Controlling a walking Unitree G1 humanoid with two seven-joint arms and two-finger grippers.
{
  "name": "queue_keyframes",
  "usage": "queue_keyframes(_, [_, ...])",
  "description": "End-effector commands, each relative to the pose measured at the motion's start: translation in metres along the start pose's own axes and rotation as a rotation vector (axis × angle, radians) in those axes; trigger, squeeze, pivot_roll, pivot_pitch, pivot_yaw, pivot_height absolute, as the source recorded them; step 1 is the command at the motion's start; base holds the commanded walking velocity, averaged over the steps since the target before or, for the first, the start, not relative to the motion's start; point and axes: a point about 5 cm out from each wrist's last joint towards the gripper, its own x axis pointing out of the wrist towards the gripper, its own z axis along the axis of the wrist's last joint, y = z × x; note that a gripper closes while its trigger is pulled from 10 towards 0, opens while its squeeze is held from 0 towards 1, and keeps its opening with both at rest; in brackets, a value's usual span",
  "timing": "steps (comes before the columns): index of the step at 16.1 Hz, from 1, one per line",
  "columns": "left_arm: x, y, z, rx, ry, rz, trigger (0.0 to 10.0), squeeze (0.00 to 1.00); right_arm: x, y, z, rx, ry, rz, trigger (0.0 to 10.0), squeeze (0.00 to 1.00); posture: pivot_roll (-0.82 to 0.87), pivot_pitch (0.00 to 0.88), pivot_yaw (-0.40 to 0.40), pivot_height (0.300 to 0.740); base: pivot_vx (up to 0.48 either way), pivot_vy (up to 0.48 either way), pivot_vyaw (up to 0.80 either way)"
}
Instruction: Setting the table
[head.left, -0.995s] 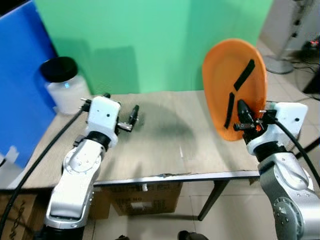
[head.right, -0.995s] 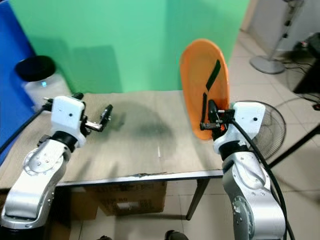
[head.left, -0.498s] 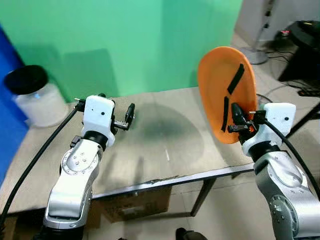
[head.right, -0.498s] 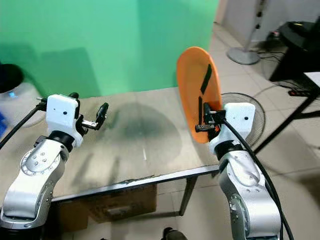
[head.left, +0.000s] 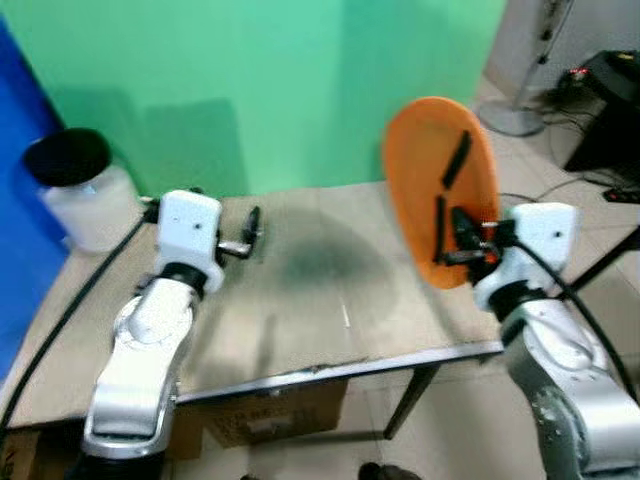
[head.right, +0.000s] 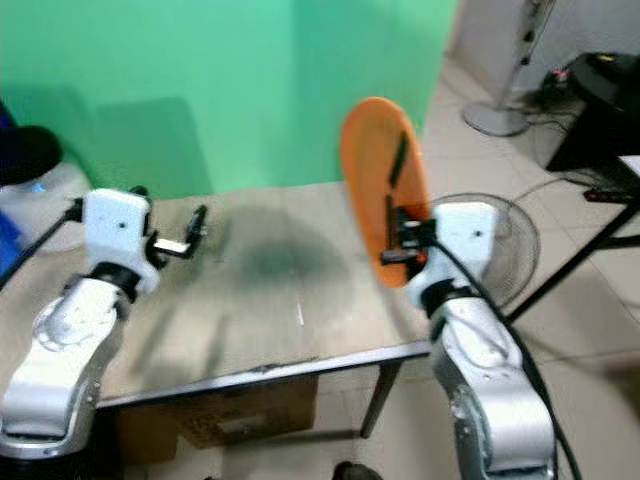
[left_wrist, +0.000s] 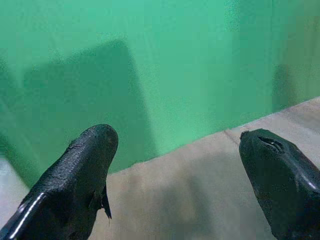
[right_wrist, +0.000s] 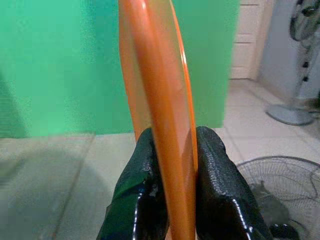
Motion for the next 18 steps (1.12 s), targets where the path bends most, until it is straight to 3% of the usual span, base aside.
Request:
queue_keyframes(1, [0.0002, -0.0052, 0.0041, 0.002, -0.009, -0.025, 10.0, 0.00, -0.0017, -0.0063, 0.0092, -0.011, -0.040, -0.027, 10.0, 0.00, 0.08, 0.000, 0.012, 0.740, 0.000, -0.259, -0.78])
queue_keyframes(18, [0.0040, -0.0071, 0.0025, 0.019, -0.001, -0.064, 10.0, 0.00, -0.0019, -0.0068, 0.0100, -0.005, -0.044, -0.069, 10.0, 0.00, 0.07, 0.000, 0.035, 0.740, 0.000, -0.260, -0.77])
